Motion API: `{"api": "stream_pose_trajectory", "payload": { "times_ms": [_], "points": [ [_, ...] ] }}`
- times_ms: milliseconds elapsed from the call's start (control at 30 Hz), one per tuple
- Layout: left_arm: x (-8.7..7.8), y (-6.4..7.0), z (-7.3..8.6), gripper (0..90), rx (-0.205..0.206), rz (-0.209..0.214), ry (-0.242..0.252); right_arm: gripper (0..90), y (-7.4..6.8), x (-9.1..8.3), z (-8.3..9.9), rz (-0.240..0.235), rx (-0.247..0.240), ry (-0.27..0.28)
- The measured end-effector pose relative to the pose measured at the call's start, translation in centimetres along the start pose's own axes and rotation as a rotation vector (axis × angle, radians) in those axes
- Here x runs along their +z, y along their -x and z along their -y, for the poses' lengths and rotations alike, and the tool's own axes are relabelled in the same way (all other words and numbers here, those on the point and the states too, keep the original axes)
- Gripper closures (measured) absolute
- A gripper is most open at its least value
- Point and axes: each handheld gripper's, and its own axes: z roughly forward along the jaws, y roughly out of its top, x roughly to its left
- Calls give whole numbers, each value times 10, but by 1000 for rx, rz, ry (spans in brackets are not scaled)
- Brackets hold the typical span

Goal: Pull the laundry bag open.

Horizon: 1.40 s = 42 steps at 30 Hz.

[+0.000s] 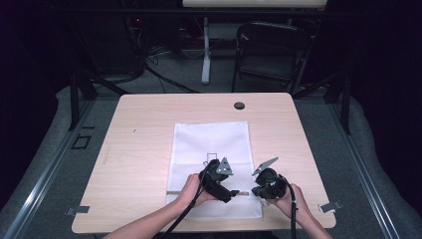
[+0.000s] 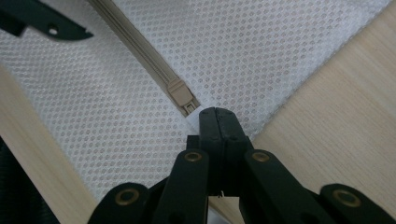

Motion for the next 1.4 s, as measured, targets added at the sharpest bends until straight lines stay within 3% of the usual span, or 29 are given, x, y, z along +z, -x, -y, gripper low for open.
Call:
{"api": "stream_pose_trajectory", "payload": {
  "times_ms": [267,300,367,433,467,600,633,667,700,733,800,833,1000,1100,1400],
  "points": [
    [15,6,-2,292,36,46,-3,900,1,7,2,-17,42,8],
    [18,8,-2,313,43,44,-5,900,3,6,2,-28,20,-13],
    [21,10,-3,347,51,61,-6,900,4,7,2,-33,23,-9],
    [24,12,-3,396,62,69,-10,900,6,7,4,-40,40,5],
    [26,12,-3,414,64,77,-10,900,5,8,5,-56,73,18],
    [31,14,-5,521,78,89,-19,900,5,7,5,-37,53,9],
    [31,15,-6,543,86,90,-26,900,3,9,6,-42,72,33],
    [33,15,-6,577,82,98,-18,900,5,7,6,-37,48,15],
    [34,16,-6,600,86,106,-11,900,4,9,7,-49,70,38],
    [35,16,-6,620,88,123,-12,900,6,7,6,-49,41,6],
    [38,20,-7,652,106,113,-19,900,6,7,6,-50,43,12],
    [40,20,-7,675,102,134,-18,900,4,9,6,-41,59,27],
    [44,20,-8,752,98,120,-27,900,5,8,5,-42,41,10],
    [44,18,-7,795,83,129,-29,900,3,9,5,-45,55,26],
    [44,15,-8,813,67,144,-36,900,5,7,4,-37,43,-7]
  ]
}}
